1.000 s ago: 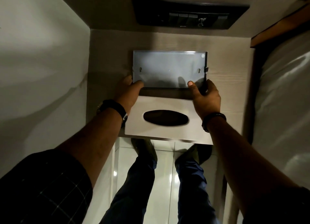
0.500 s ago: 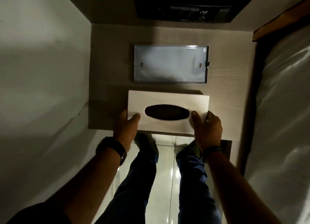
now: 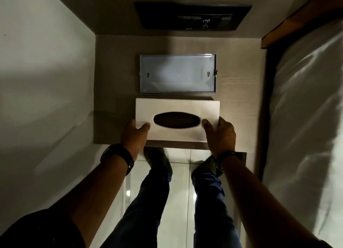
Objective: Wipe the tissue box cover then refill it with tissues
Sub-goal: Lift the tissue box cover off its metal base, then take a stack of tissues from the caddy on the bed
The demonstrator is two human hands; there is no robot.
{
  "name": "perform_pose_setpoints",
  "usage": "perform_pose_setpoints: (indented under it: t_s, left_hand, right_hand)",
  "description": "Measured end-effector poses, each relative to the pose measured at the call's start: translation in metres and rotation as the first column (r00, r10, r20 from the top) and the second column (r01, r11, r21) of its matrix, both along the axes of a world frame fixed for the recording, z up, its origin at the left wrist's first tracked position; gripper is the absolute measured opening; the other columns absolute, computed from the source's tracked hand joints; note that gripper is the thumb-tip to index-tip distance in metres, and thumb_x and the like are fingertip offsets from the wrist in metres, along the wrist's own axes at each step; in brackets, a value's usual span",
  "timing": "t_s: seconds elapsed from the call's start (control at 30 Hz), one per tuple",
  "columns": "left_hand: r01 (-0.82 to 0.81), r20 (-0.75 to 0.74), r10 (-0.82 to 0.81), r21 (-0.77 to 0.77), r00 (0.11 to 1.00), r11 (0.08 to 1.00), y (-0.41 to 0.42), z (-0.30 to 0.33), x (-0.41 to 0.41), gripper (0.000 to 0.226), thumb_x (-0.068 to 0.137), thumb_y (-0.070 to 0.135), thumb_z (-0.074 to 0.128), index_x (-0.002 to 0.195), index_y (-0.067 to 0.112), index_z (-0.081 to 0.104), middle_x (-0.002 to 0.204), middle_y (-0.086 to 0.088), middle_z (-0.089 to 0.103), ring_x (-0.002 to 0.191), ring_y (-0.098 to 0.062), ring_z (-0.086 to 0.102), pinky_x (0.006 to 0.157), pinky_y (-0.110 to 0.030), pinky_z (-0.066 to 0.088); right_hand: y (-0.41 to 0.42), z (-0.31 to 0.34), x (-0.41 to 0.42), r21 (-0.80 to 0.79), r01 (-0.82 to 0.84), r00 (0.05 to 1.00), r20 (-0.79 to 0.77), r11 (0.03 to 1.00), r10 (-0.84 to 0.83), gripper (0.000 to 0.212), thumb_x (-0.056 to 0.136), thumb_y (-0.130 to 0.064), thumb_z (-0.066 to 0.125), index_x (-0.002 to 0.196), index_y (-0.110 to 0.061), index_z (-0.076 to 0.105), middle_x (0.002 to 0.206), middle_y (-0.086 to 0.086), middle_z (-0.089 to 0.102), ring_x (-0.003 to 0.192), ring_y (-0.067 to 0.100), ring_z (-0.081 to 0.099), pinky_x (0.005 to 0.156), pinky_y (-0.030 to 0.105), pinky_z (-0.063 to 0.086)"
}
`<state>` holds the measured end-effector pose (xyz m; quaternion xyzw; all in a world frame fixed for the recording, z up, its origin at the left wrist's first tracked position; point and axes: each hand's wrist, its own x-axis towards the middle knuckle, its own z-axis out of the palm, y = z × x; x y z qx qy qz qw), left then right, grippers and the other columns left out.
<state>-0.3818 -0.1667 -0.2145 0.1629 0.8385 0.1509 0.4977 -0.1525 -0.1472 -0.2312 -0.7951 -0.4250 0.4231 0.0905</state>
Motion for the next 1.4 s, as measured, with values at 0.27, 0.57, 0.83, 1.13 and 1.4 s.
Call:
perform_pose_setpoints:
  t_s: [0.27,0.57,0.83,1.13,1.4]
  left_hand:
    - [0.607,-0.417,-0.542,0.031,0.73,0.794,0.009,0.049,0.05,0.081,0.088,0.042,0.063,0.151,0.01,0.024,0.154,-0.016,0.033,0.141,-0.035,0.031,0.112,-0.051,0.034]
    - [0.889,-0.495,-0.783,0.433,0.375,0.152,0.029,0.15,0.248,0.069,0.086,0.039,0.063,0.141,0.003,0.044,0.15,-0.018,0.038,0.139,-0.036,0.036,0.11,-0.049,0.035]
    - [0.901,-0.598,-0.802,0.357,0.016,-0.248,0.012,0.188,0.403,0.08,0.087,0.049,0.06,0.146,0.003,0.033,0.157,-0.02,0.024,0.147,-0.035,0.016,0.119,-0.046,0.02]
    - [0.934,-0.563,-0.762,-0.056,-0.321,-0.352,0.049,0.188,0.467,0.12,0.061,0.064,0.072,0.151,0.01,0.013,0.157,-0.02,0.018,0.141,-0.038,0.024,0.115,-0.048,0.022]
    - [0.943,-0.627,-0.718,-0.084,-0.302,-0.323,0.046,0.196,0.47,0.14,0.049,0.066,0.07,0.152,0.008,-0.006,0.131,-0.015,0.039,0.107,-0.032,0.046,0.096,-0.042,0.041]
  right_hand:
    - [0.007,0.076,0.044,0.189,0.192,0.98,-0.094,0.963,-0.176,0.057,0.089,-0.039,0.066,0.134,-0.006,0.054,0.131,0.011,0.058,0.107,0.023,0.061,0.089,0.03,0.05]
    - [-0.016,0.213,0.211,0.533,0.468,0.876,-0.175,0.705,-0.449,0.028,0.093,-0.018,0.065,0.118,-0.006,0.065,0.105,0.003,0.067,0.083,-0.007,0.062,0.074,0.003,0.043]
    - [-0.06,0.228,0.368,0.57,0.434,0.773,0.162,0.698,-0.614,0.048,0.087,-0.037,0.063,0.116,0.001,0.063,0.113,0.021,0.065,0.105,0.035,0.06,0.091,0.041,0.048]
    - [-0.049,0.204,0.412,0.208,0.427,0.813,0.337,0.88,-0.474,0.046,0.087,-0.048,0.06,0.103,-0.004,0.062,0.115,0.021,0.056,0.109,0.04,0.05,0.088,0.041,0.04]
    - [-0.048,0.243,0.408,0.389,0.587,0.731,0.122,0.71,-0.672,0.037,0.085,-0.043,0.064,0.096,-0.008,0.064,0.099,0.009,0.063,0.101,0.028,0.052,0.081,0.03,0.034]
